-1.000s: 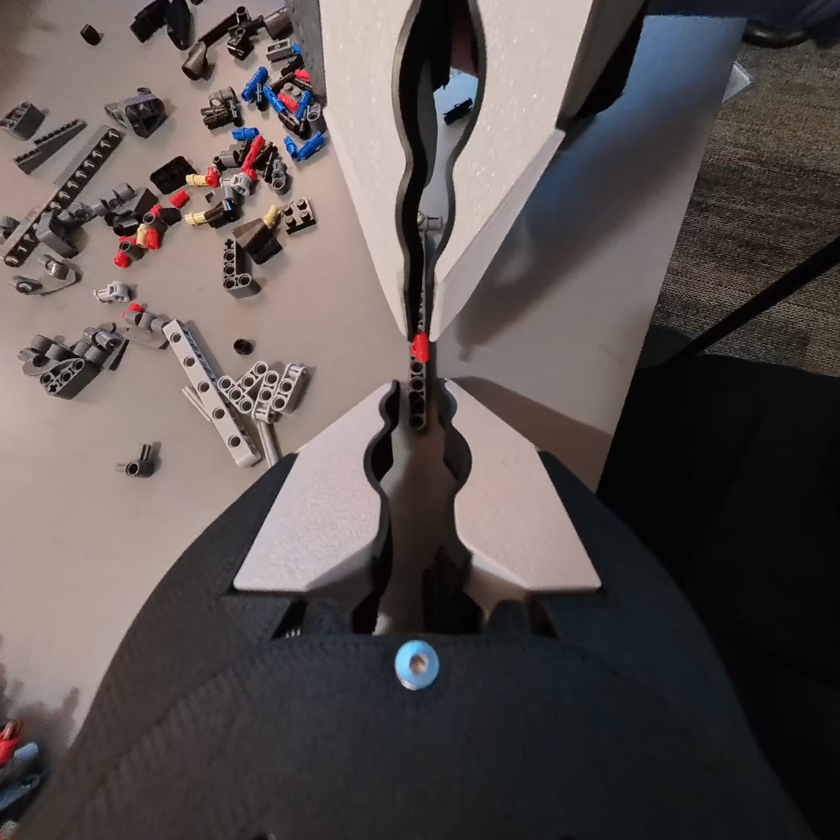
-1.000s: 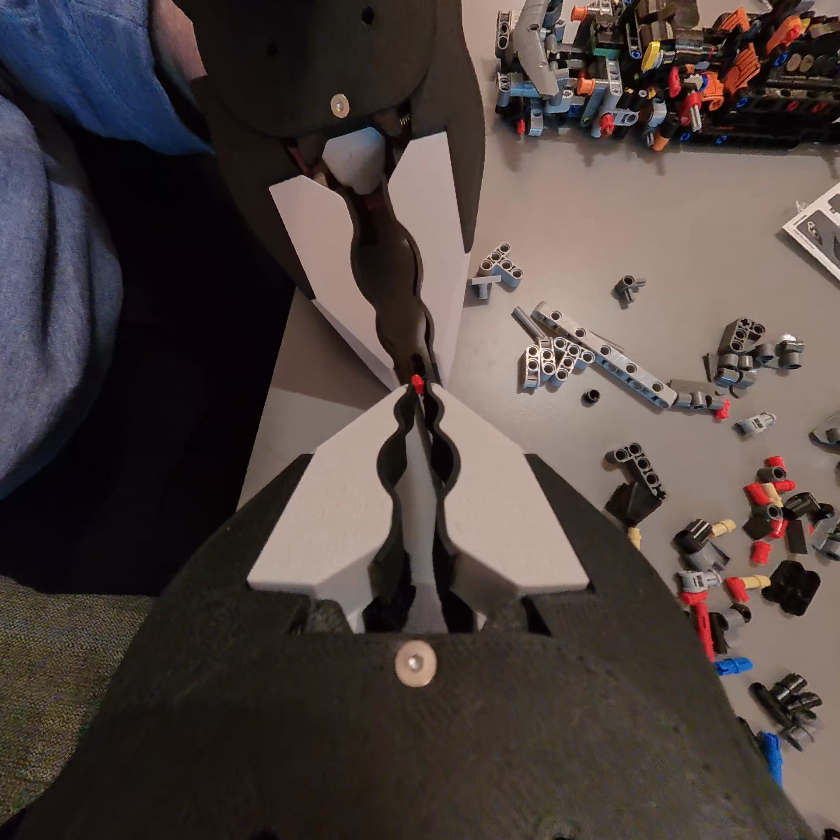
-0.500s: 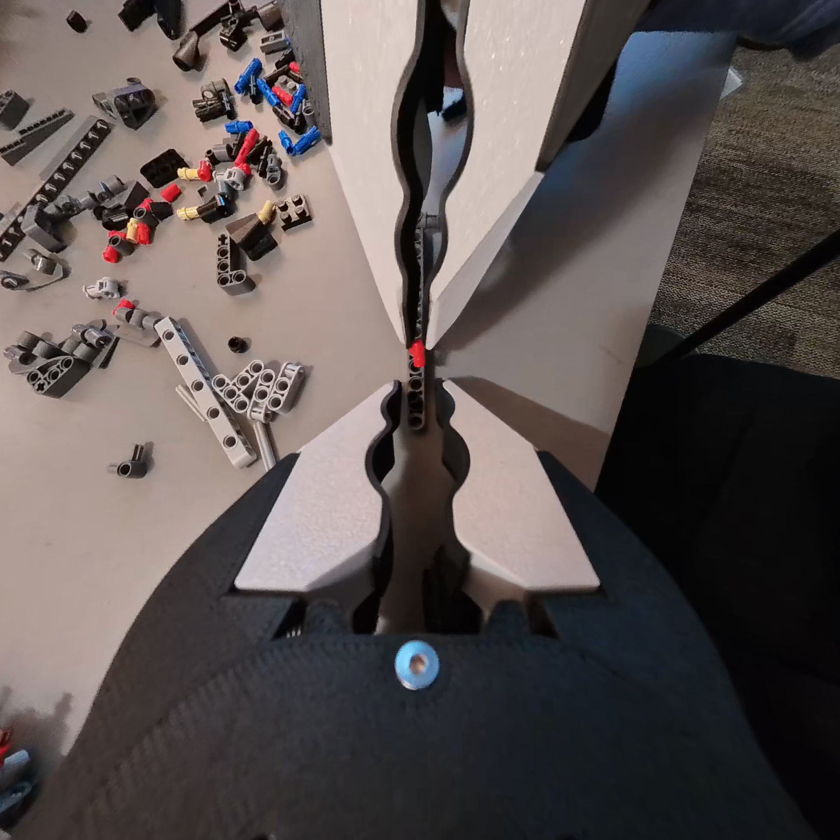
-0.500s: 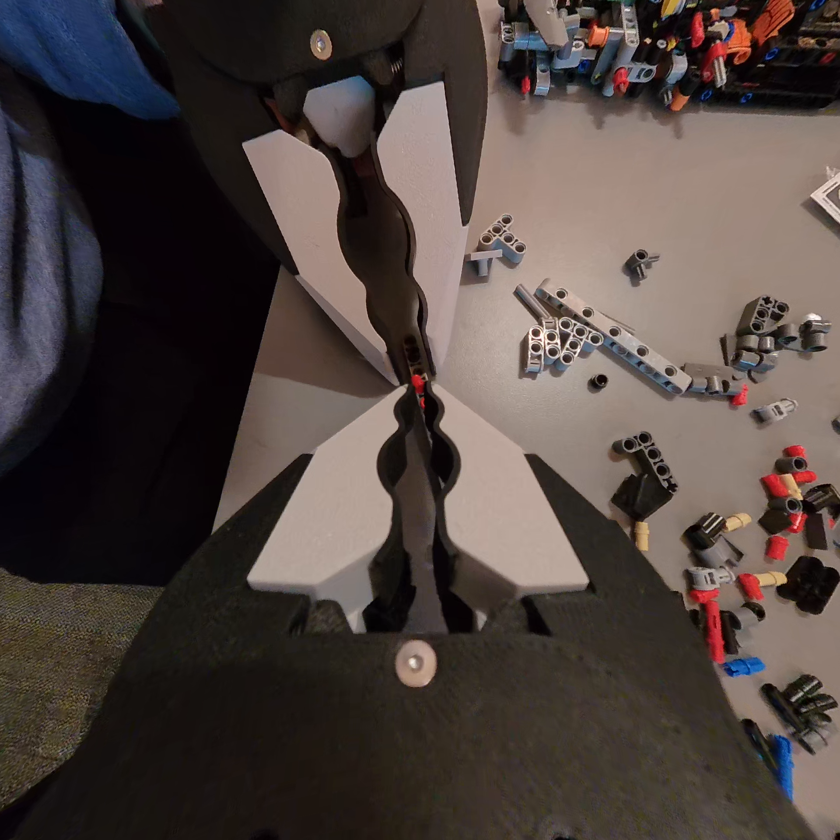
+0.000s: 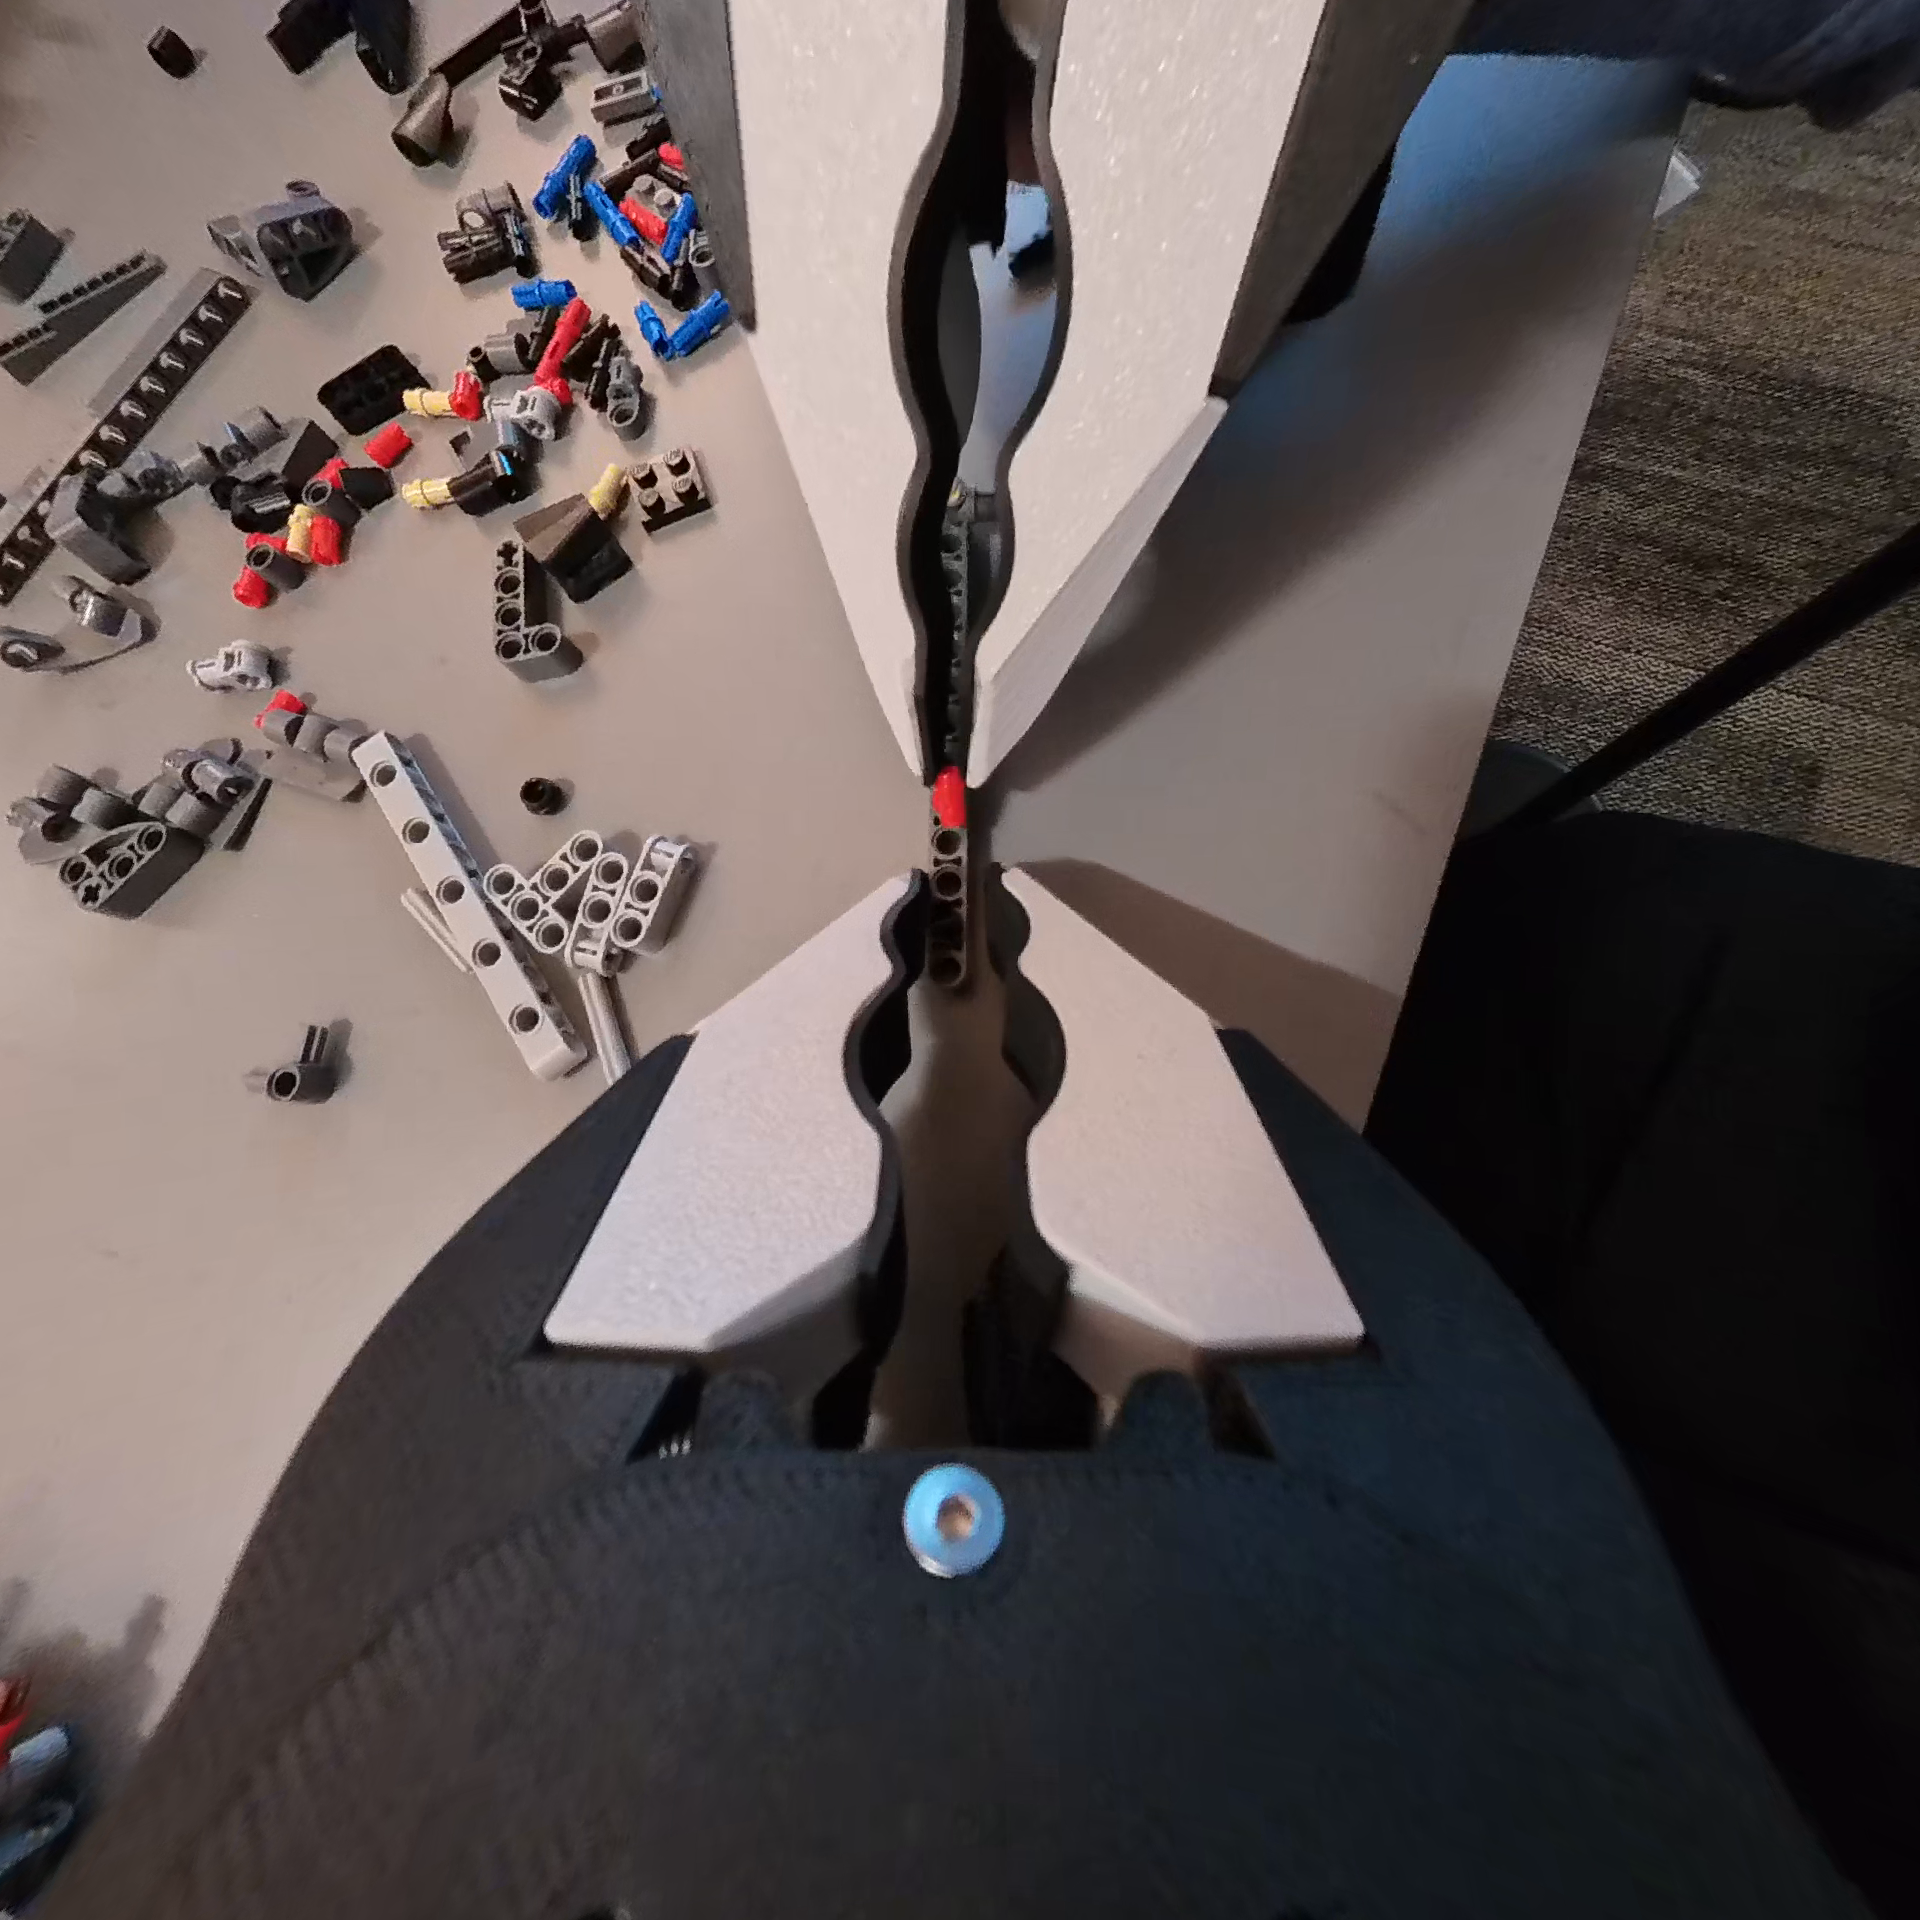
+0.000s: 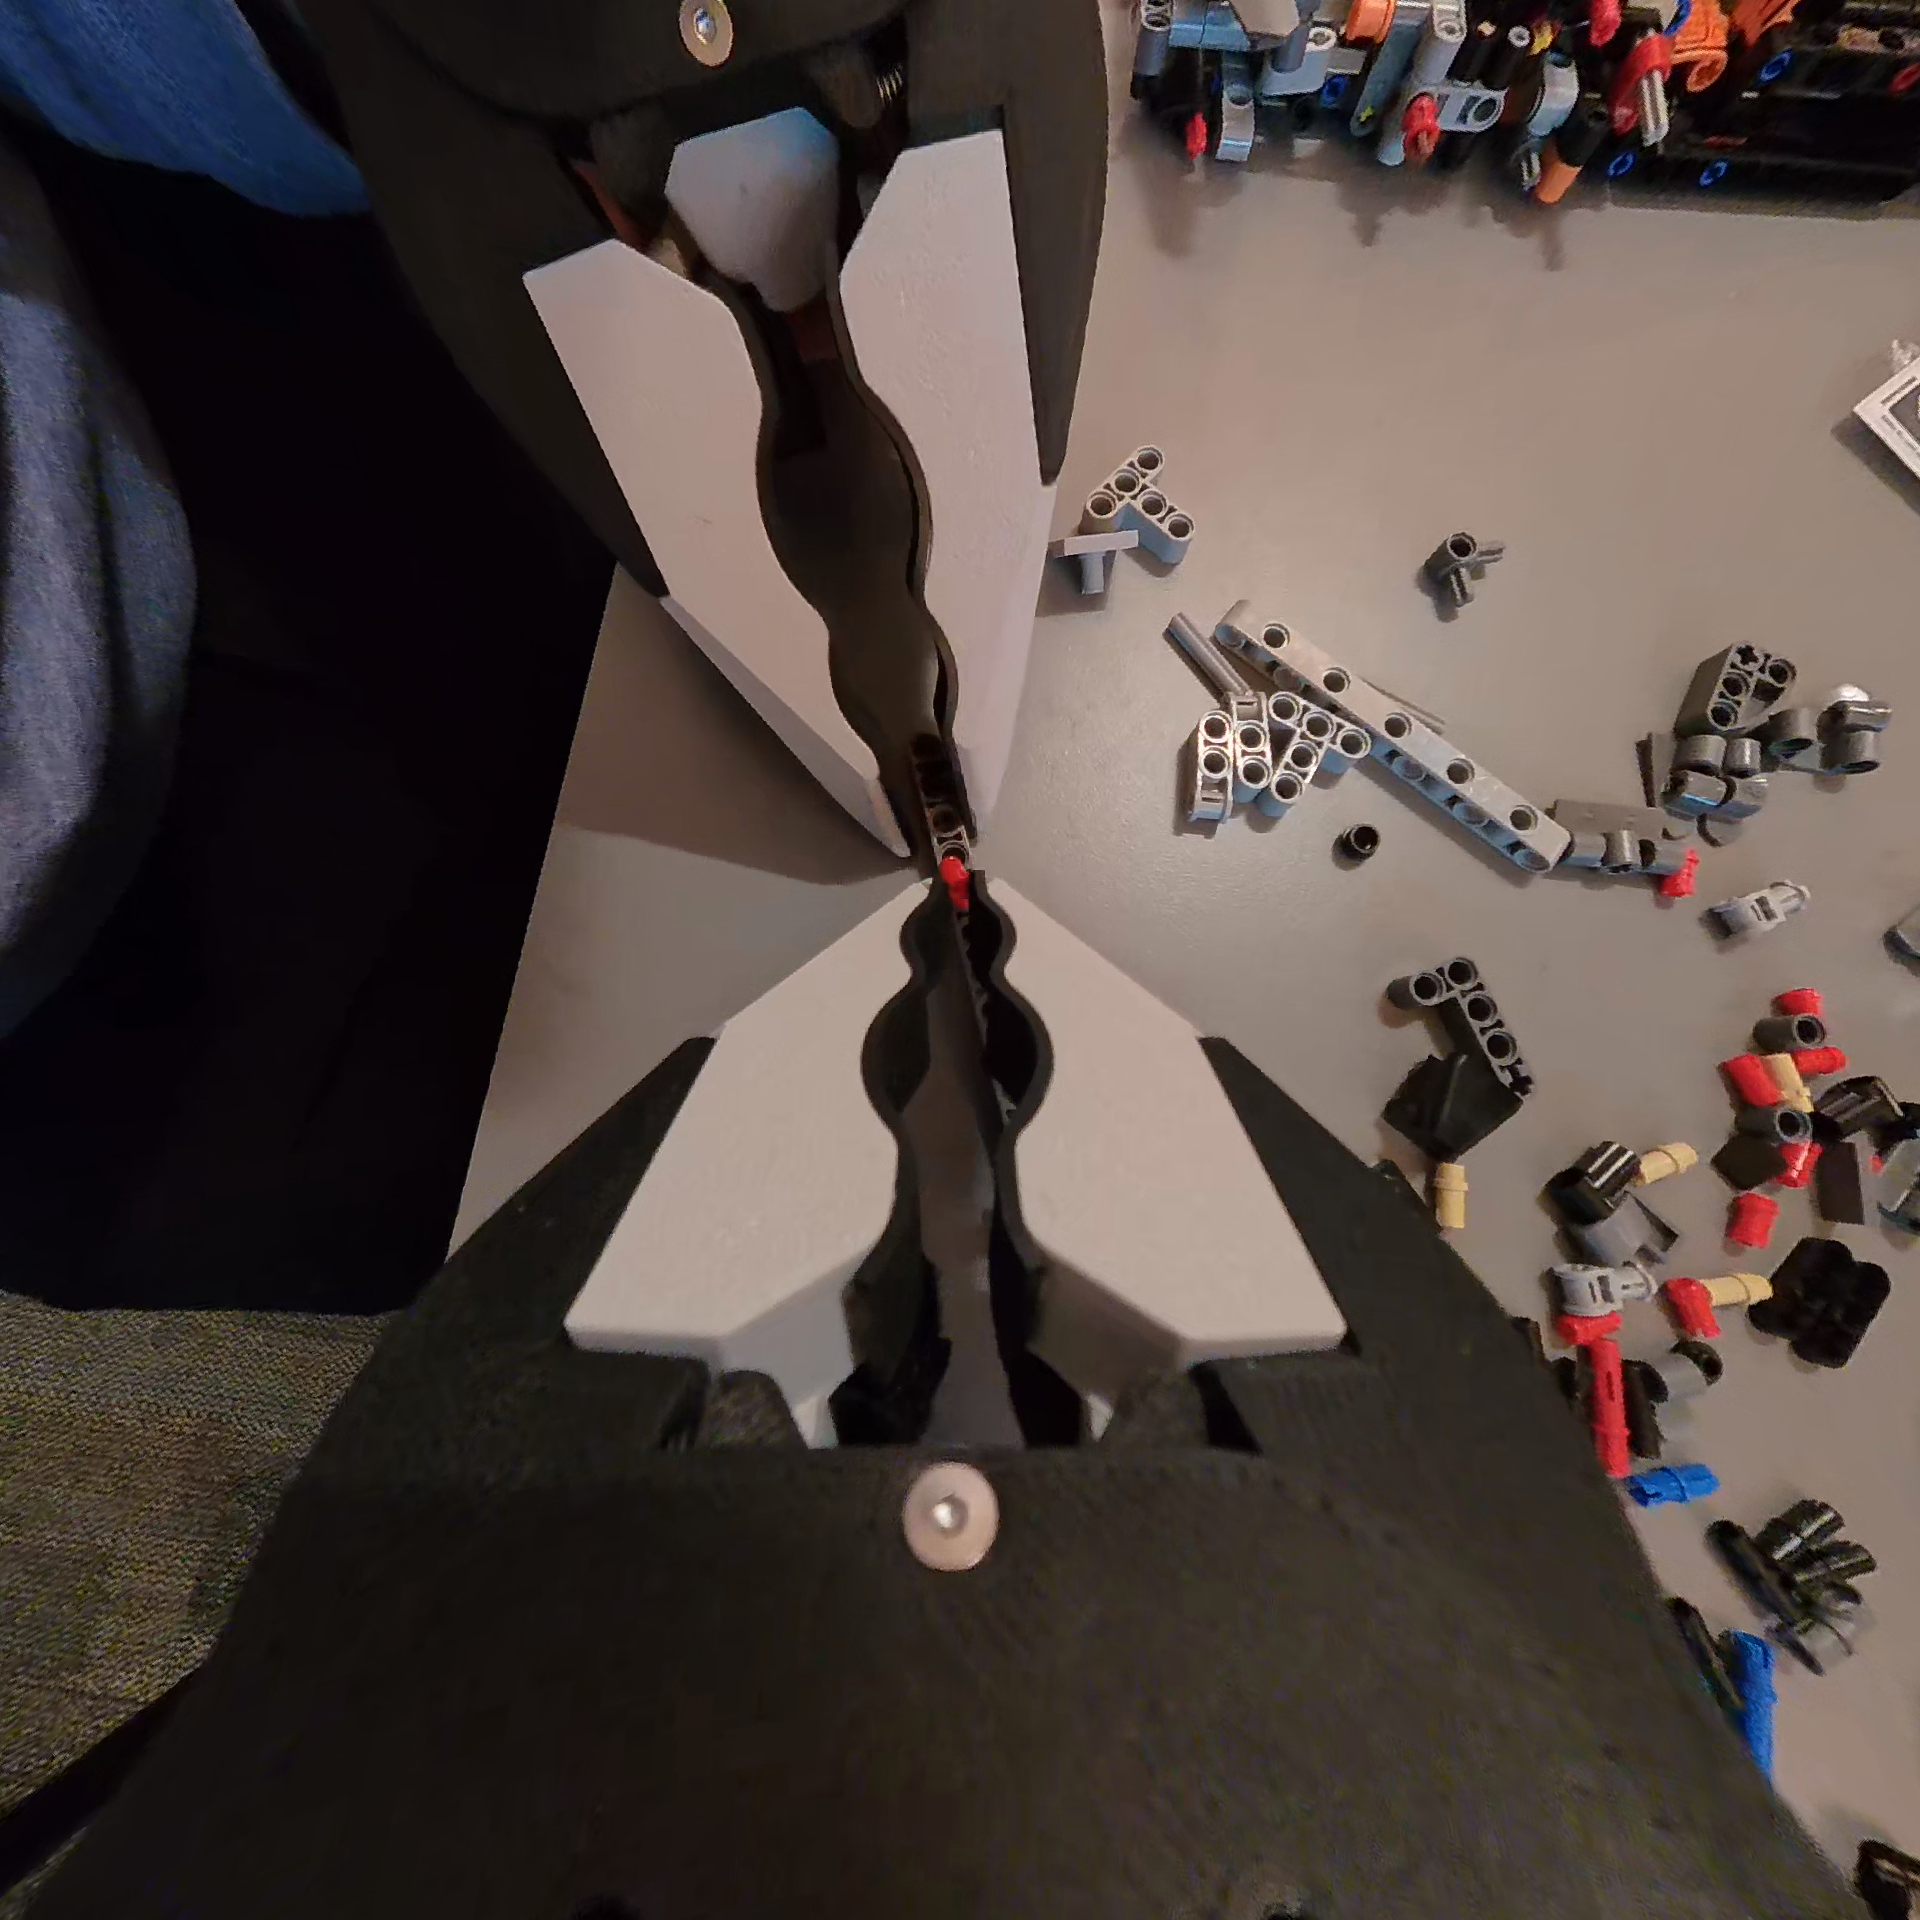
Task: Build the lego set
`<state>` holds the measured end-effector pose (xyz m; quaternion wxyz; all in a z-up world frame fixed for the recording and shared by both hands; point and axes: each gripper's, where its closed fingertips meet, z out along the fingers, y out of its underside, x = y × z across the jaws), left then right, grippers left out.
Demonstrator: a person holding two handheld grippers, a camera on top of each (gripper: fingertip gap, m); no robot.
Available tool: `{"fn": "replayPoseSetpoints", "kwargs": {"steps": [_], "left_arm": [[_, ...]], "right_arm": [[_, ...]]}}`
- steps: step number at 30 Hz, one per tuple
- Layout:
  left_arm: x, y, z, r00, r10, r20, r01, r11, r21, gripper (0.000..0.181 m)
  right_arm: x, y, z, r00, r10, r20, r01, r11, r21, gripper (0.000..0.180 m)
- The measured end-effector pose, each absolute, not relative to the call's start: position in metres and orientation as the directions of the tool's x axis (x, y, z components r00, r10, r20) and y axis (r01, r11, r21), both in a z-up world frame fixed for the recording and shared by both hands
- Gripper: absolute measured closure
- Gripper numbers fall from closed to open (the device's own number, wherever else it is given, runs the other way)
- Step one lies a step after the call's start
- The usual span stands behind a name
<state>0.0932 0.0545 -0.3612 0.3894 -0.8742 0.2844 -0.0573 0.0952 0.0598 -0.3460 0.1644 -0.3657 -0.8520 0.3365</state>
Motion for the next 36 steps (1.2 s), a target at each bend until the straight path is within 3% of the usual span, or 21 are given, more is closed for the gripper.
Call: {"fn": "replayPoseSetpoints", "kwargs": {"steps": [36], "left_arm": [[0.094, 0.0598, -0.3616, 0.828, -0.547, -0.122, -0.457, -0.532, -0.713, 0.175]], "right_arm": [[0.0922, 0.0613, -0.3479, -0.691, 0.719, 0.077, 0.527, 0.573, -0.627, 0.18]]}}
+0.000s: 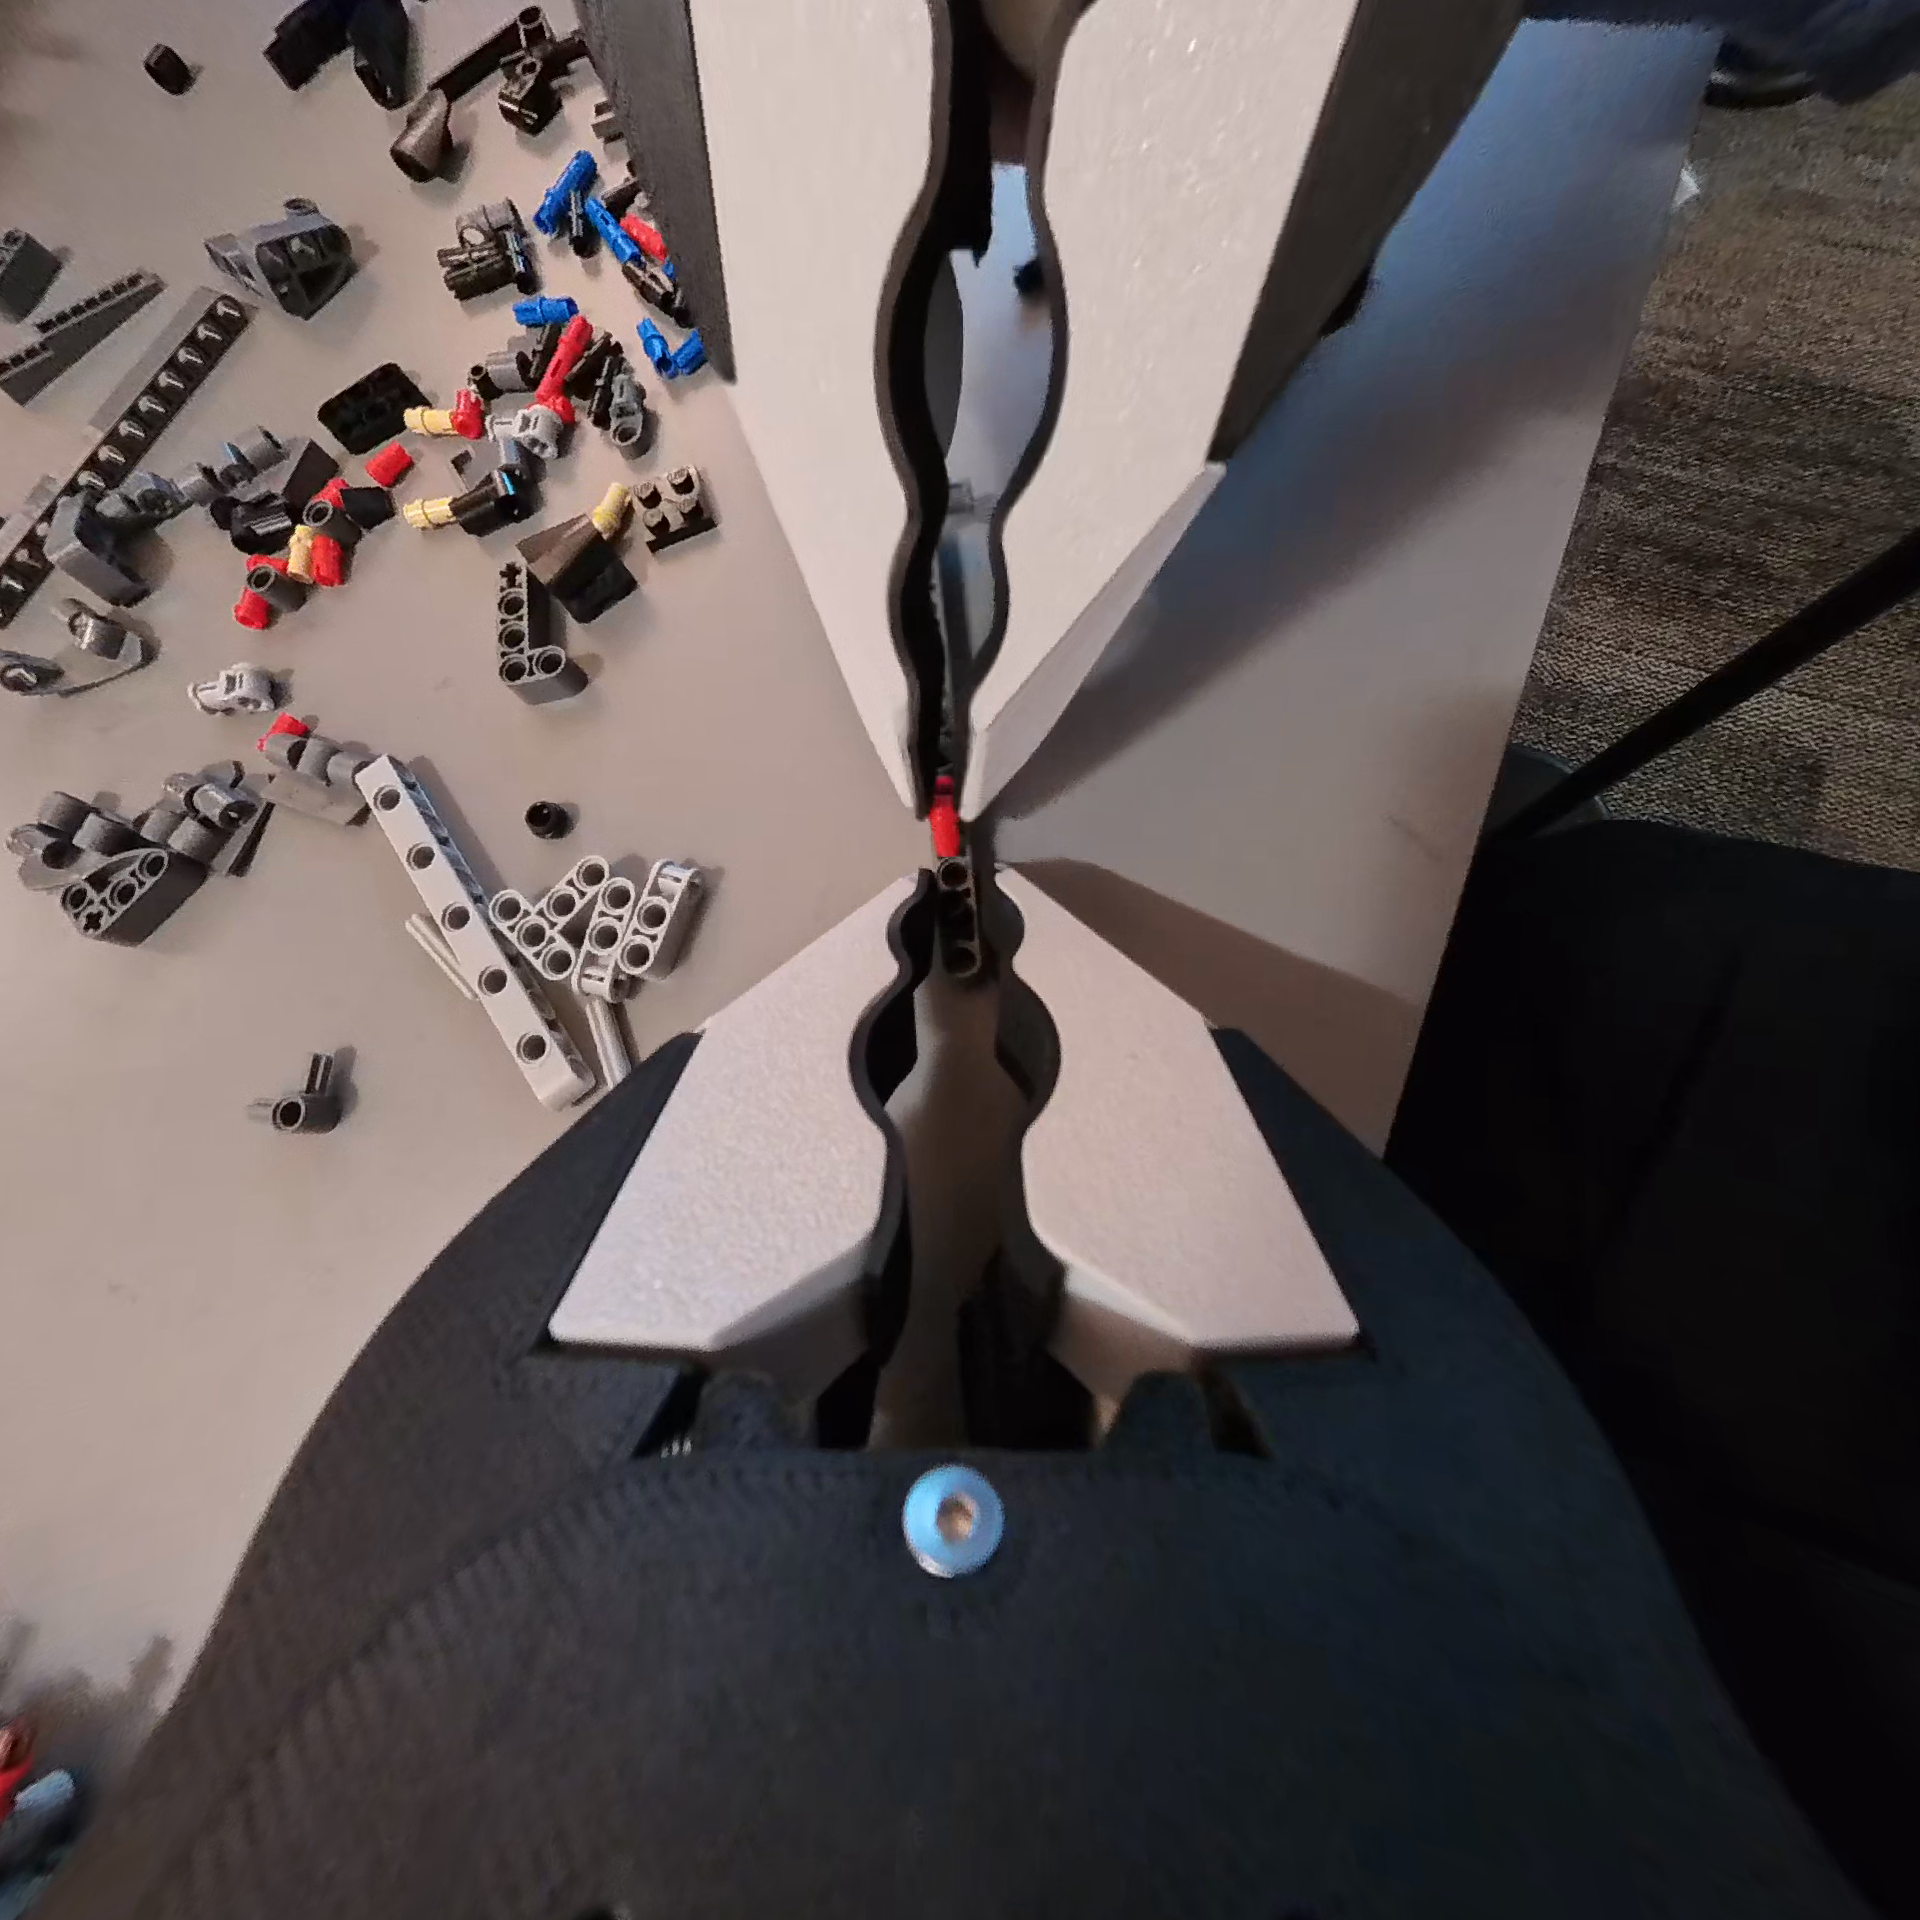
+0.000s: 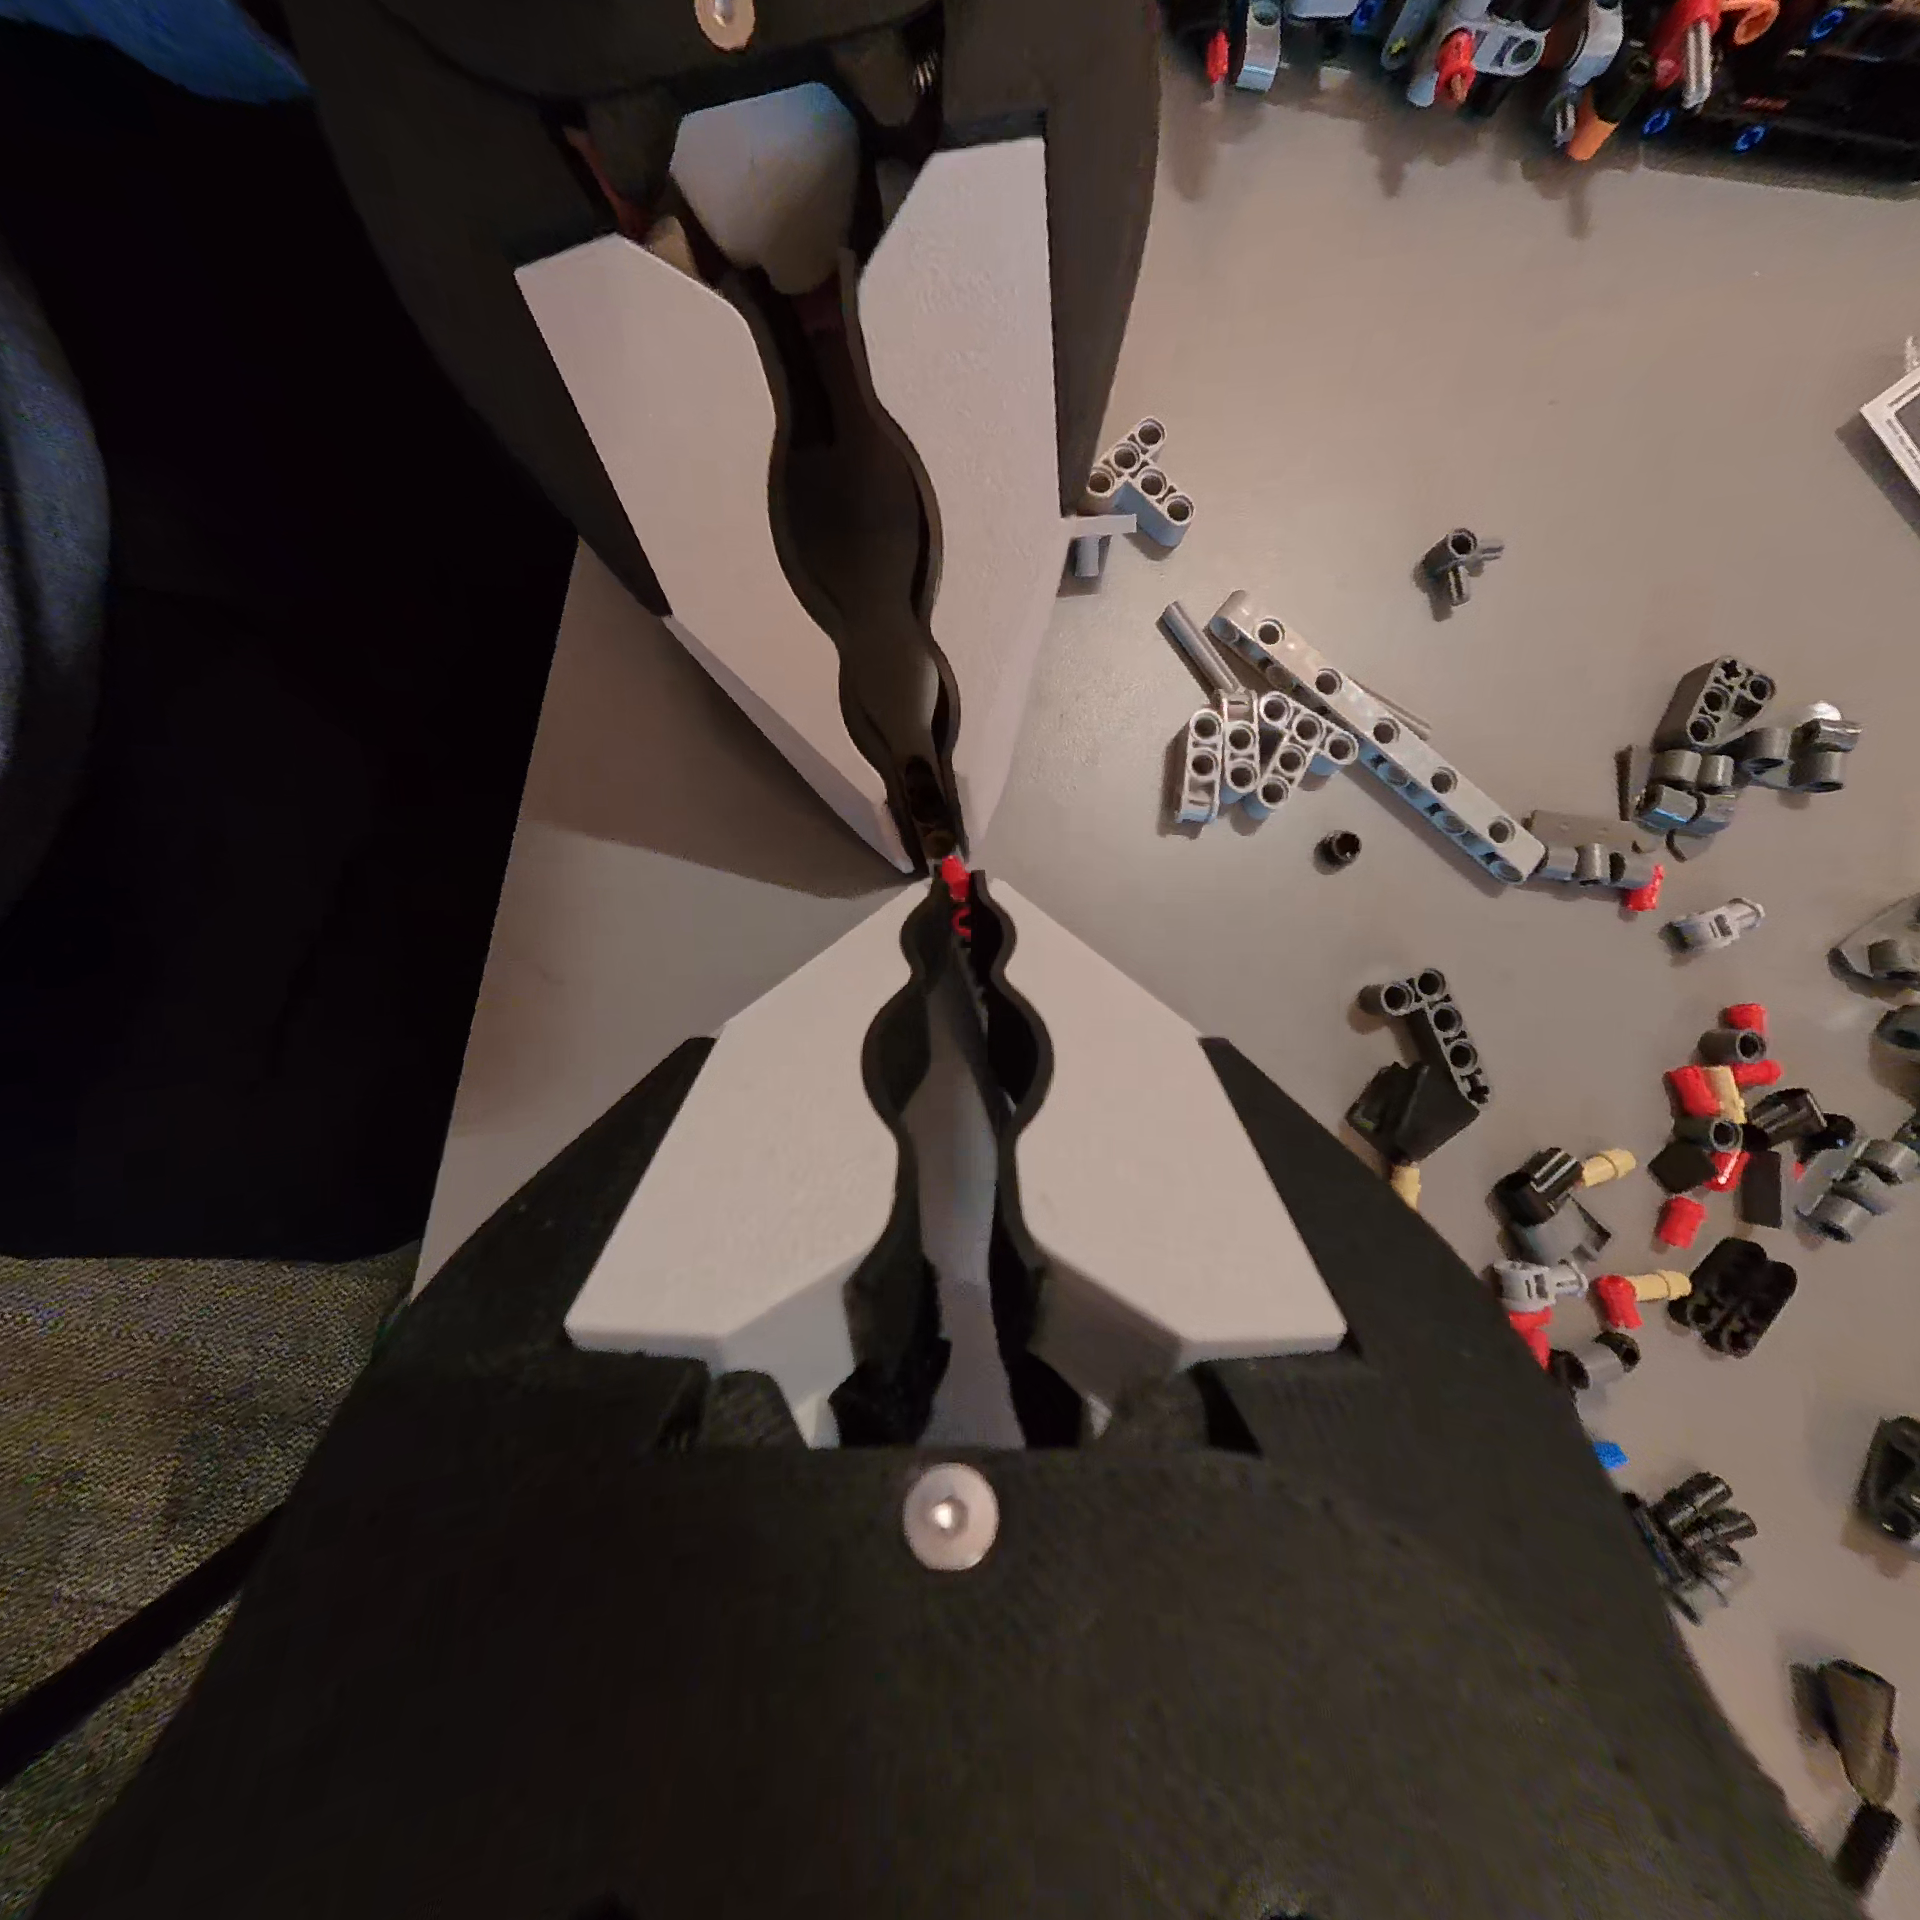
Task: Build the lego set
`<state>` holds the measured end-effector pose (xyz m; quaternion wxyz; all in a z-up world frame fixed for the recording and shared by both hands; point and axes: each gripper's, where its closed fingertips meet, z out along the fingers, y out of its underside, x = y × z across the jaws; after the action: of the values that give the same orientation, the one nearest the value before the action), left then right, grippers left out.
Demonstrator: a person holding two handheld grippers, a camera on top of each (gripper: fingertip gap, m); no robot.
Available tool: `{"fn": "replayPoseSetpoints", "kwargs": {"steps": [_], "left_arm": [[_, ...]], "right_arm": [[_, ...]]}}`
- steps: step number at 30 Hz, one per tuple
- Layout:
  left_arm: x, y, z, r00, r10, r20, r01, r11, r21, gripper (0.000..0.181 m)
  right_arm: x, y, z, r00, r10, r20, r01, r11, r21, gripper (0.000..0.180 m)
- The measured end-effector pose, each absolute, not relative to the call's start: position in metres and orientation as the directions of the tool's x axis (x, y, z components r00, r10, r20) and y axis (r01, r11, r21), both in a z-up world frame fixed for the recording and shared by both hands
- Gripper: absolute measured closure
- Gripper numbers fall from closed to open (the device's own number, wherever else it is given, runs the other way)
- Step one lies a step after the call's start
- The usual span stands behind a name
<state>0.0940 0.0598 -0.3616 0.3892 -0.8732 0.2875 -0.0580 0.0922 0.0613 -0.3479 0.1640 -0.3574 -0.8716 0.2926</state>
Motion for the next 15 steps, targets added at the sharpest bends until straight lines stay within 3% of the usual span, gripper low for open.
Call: {"fn": "replayPoseSetpoints", "kwargs": {"steps": [15], "left_arm": [[0.0941, 0.0599, -0.3615, 0.828, -0.547, -0.122, -0.456, -0.532, -0.713, 0.175]], "right_arm": [[0.0941, 0.0647, -0.3514, -0.692, 0.718, 0.073, 0.538, 0.581, -0.61, 0.18]]}}
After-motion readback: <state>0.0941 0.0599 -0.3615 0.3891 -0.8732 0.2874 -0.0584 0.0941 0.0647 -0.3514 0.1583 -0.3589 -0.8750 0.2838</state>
